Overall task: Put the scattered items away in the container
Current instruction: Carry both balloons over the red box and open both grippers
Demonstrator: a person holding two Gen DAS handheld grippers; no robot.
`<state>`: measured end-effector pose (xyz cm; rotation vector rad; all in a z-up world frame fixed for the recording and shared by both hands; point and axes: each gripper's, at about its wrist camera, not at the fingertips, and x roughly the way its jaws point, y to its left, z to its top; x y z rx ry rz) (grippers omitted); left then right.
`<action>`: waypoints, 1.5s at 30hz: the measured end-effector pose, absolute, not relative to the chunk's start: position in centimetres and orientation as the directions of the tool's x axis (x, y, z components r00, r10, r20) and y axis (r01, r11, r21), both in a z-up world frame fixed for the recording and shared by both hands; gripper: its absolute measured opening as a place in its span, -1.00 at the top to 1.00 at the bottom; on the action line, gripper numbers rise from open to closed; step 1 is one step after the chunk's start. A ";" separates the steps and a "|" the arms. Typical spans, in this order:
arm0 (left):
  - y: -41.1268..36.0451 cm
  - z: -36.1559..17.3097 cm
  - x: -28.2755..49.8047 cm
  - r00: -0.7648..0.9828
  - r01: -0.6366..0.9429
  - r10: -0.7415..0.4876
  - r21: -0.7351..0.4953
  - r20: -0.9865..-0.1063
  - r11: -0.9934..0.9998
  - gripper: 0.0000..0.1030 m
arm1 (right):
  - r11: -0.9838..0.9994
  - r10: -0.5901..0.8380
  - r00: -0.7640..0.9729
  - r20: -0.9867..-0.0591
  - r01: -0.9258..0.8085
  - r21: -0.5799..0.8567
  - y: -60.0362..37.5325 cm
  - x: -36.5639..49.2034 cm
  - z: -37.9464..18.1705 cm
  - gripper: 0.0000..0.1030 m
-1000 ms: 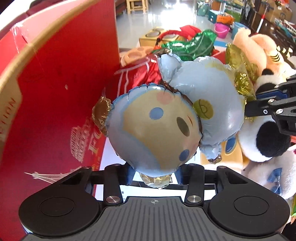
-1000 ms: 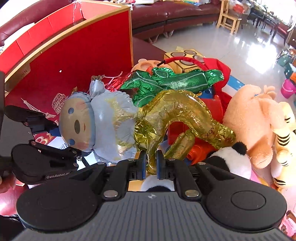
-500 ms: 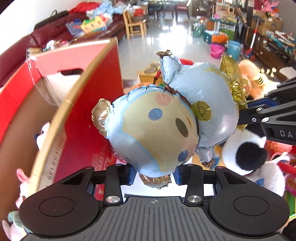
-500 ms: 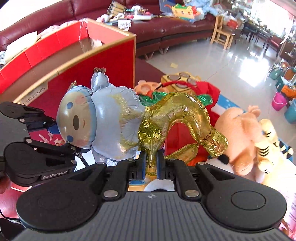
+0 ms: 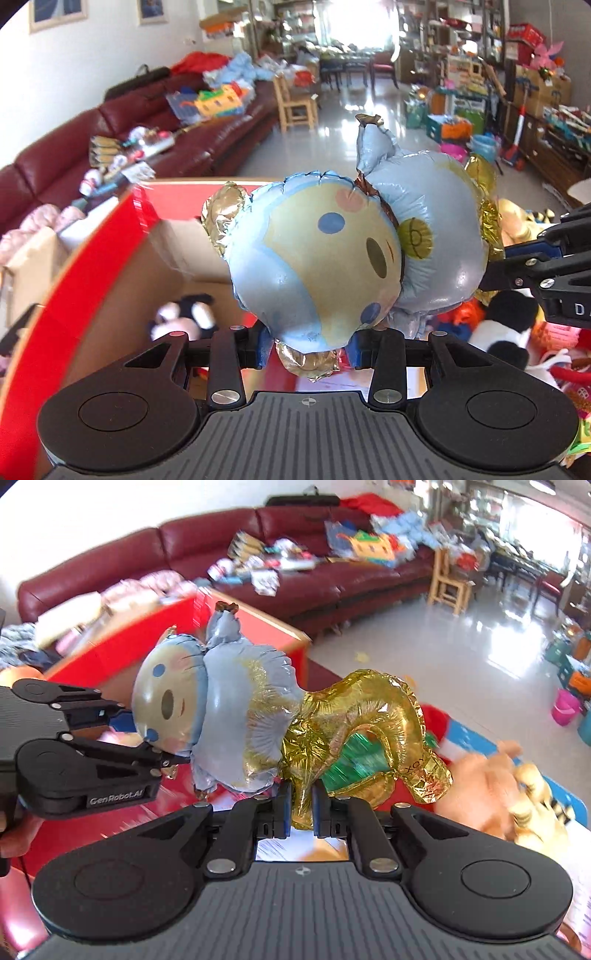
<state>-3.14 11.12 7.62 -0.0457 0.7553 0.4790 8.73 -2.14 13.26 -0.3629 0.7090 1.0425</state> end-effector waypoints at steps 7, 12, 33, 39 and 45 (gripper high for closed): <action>15.1 11.4 -8.6 0.573 -0.540 0.546 0.218 -0.612 0.813 0.23 | 0.356 0.740 0.191 -0.645 -0.925 0.134 2.8 4.9 16.1 0.76; 18.1 12.6 -11.1 0.518 -0.593 0.623 0.279 -0.585 0.755 0.22 | 0.312 0.751 0.111 -0.651 -0.929 0.201 7.1 3.1 16.4 0.76; 29.3 2.2 -7.0 0.306 -0.535 0.554 0.342 -0.774 0.773 0.24 | 0.359 0.586 -0.029 -0.810 -0.886 0.292 17.2 2.5 9.1 0.52; 29.9 -1.7 -4.7 0.222 -0.481 0.527 0.377 -0.821 0.791 0.05 | 0.380 0.577 -0.018 -0.817 -0.879 0.287 16.8 3.5 8.6 0.52; 30.0 -3.3 -4.0 0.197 -0.502 0.513 0.363 -0.835 0.785 -0.57 | 0.403 0.599 0.027 -0.800 -0.874 0.272 15.1 5.1 9.5 0.23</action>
